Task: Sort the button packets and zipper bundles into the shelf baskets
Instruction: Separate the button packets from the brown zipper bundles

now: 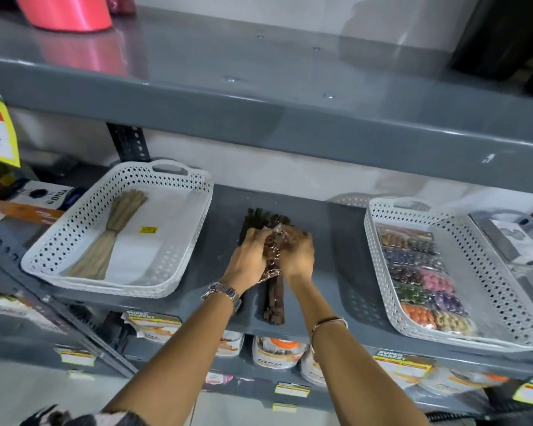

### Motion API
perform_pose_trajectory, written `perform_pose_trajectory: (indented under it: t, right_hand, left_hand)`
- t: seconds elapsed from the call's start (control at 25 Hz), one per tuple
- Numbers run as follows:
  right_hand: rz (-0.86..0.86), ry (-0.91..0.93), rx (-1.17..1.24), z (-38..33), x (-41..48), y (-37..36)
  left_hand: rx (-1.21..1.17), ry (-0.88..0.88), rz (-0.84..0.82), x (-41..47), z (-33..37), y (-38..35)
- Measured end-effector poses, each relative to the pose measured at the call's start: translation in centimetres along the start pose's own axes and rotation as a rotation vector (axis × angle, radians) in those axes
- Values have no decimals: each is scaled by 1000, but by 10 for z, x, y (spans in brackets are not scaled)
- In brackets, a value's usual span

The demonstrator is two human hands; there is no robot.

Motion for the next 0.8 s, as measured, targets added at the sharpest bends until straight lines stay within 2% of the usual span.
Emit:
perform_pose_trajectory:
  t: [0.08, 0.2, 0.24, 0.32, 0.4, 0.48, 0.56, 0.6, 0.64, 0.72, 0.8]
  right_hand:
    - [106, -61, 114, 13, 6, 22]
    - [189, -243, 147, 63, 7, 52]
    - [169, -298, 107, 80, 5, 56]
    - [108, -344, -122, 96, 0, 58]
    - [97, -234, -339, 80, 3, 51]
    - [6, -29, -423, 52, 13, 31]
    - [-143, 107, -537, 36, 18, 4]
    - [-173, 117, -563, 34, 18, -4]
    - [-158, 80, -526, 34, 18, -7]
    - [-92, -58, -306, 34, 18, -7]
    - [-72, -172, -72, 34, 19, -5]
  left_hand:
    - [67, -56, 29, 10, 13, -2]
    - [191, 46, 9, 19, 5, -9]
    - [212, 105, -8, 21, -2, -10]
    - [237, 184, -75, 24, -16, -11]
    - [262, 160, -212, 26, -21, -19]
    - [264, 104, -303, 26, -21, -27]
    - [234, 85, -295, 22, -20, -31]
    - [193, 82, -266, 20, -18, -31]
    - [134, 79, -230, 19, -15, -31]
    - [3, 42, -181, 17, -4, -29]
    - [-111, 0, -221, 15, 5, -29]
Point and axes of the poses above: each hand's wrist, its own x-axis towards the middle knuckle, its own y-axis out of the back of the hand, z = x × y, the point moved 6 cm from there along x, towards the middle knuckle, and after that the axes turned 1 degree about -z, right-handed, at the moved point
